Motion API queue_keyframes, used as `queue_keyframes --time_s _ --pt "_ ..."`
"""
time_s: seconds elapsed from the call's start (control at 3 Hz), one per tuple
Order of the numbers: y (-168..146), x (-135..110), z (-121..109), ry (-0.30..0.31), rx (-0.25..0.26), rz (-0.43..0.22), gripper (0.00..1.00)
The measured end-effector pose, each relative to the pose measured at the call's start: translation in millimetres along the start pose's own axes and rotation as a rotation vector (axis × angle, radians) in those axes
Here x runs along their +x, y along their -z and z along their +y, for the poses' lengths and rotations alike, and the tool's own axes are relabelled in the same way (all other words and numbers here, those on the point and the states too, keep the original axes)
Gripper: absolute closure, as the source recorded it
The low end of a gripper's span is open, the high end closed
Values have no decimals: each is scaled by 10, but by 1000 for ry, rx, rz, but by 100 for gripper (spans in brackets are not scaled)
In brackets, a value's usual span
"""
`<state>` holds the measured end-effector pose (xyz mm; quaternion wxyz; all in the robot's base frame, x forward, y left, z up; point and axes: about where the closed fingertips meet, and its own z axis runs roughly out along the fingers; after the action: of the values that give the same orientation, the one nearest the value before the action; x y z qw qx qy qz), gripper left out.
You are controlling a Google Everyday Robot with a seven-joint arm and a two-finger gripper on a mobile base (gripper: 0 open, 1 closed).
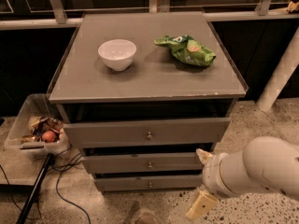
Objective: Open middle drawer
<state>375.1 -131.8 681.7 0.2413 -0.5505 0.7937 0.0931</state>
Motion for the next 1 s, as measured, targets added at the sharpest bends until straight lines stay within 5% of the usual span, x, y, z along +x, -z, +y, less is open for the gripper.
queue_keyframes --time_s 0.33,0.67,1.0 --pt "-356 155 -196 12 55 -13 0" --pt "-962 221 -645 22 94 -63 0" --pt "-963 221 -645 22 94 -63 0"
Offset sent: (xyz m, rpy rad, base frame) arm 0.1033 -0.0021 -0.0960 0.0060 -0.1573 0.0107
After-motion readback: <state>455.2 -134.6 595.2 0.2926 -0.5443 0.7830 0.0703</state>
